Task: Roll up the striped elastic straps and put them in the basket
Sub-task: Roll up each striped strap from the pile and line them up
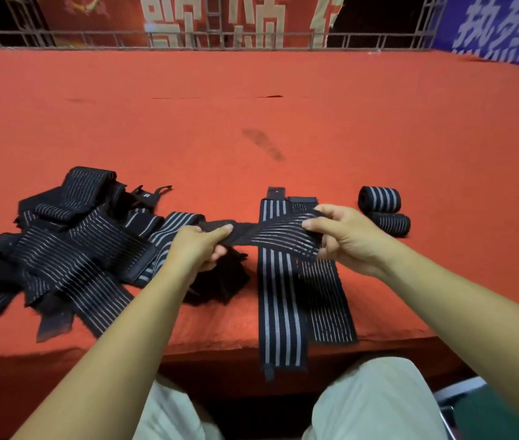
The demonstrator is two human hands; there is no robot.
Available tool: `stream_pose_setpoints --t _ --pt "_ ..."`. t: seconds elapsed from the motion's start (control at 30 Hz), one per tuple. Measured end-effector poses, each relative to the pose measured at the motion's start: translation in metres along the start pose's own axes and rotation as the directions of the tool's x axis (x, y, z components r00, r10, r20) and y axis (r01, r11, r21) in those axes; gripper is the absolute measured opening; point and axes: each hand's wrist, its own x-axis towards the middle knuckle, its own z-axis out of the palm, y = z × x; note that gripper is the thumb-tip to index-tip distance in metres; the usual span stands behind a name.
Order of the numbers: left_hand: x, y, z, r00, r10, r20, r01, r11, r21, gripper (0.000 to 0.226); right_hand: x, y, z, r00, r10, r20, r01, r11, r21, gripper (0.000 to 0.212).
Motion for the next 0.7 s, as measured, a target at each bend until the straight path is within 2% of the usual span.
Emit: stream_pose_setpoints --t 0.03,0.1,0.17,0.2,0.27,0.33,0.37,0.43,0.5,0.57,0.63,0.7 --pt "-0.003 0.0 -0.001 0.997 -0.046 0.056 0.038 0.991 0.127 0.039 0.001 -0.005 0.0 1.0 -0.015 -0.006 0.015 1.0 -0.015 0.008" --pt "-0.009 0.004 -0.002 0.965 -0.163 0.206 0.111 0.964 0.241 0.047 0.002 -0.018 0.002 0.999 -0.048 -0.006 0.047 0.996 -0.078 0.009" --pt "-0.015 0.007 -0.001 0.92 -0.202 0.336 0.144 0.971 0.192 0.051 0.006 -0.028 0.004 0.997 -0.073 -0.008 0.072 0.991 -0.114 0.008" --pt "-0.018 0.01 0.0 0.903 -0.175 0.392 0.147 0.984 0.101 0.052 0.008 -0.033 0.005 0.997 -0.078 -0.012 0.076 0.99 -0.12 0.009" --pt "-0.023 0.018 0.002 0.888 -0.015 0.46 0.098 0.983 -0.158 0.044 0.012 -0.04 0.006 0.997 -0.074 0.001 0.073 0.983 -0.17 0.015" --pt "-0.025 0.024 0.006 0.893 0.218 0.394 -0.084 0.94 -0.331 0.024 0.012 -0.045 0.009 0.996 -0.056 0.064 0.073 0.951 -0.302 0.013" --pt "-0.025 0.026 0.007 0.876 0.326 0.355 -0.204 0.918 -0.339 0.021 0.012 -0.046 0.011 0.993 -0.045 0.109 0.082 0.927 -0.365 0.013" --pt "-0.024 0.028 0.008 0.793 0.475 0.382 -0.435 0.88 -0.191 0.035 0.009 -0.049 0.016 0.984 -0.028 0.178 0.104 0.893 -0.437 0.014" --pt "-0.025 0.028 0.011 0.714 0.5 0.489 -0.572 0.82 -0.004 0.031 0.008 -0.051 0.019 0.979 -0.043 0.197 0.127 0.89 -0.438 0.015" --pt "-0.03 0.032 0.016 0.708 0.49 0.508 -0.573 0.819 0.01 0.005 0.009 -0.051 0.018 0.983 -0.061 0.175 0.129 0.902 -0.412 0.018" --pt "-0.034 0.035 0.019 0.72 0.547 0.427 -0.587 0.808 -0.046 0.018 0.009 -0.049 0.014 0.989 -0.039 0.143 0.091 0.922 -0.377 0.019" --pt "-0.033 0.036 0.018 0.713 0.614 0.338 -0.643 0.765 -0.034 0.025 0.008 -0.044 0.009 0.986 0.022 0.163 0.035 0.94 -0.338 0.012"
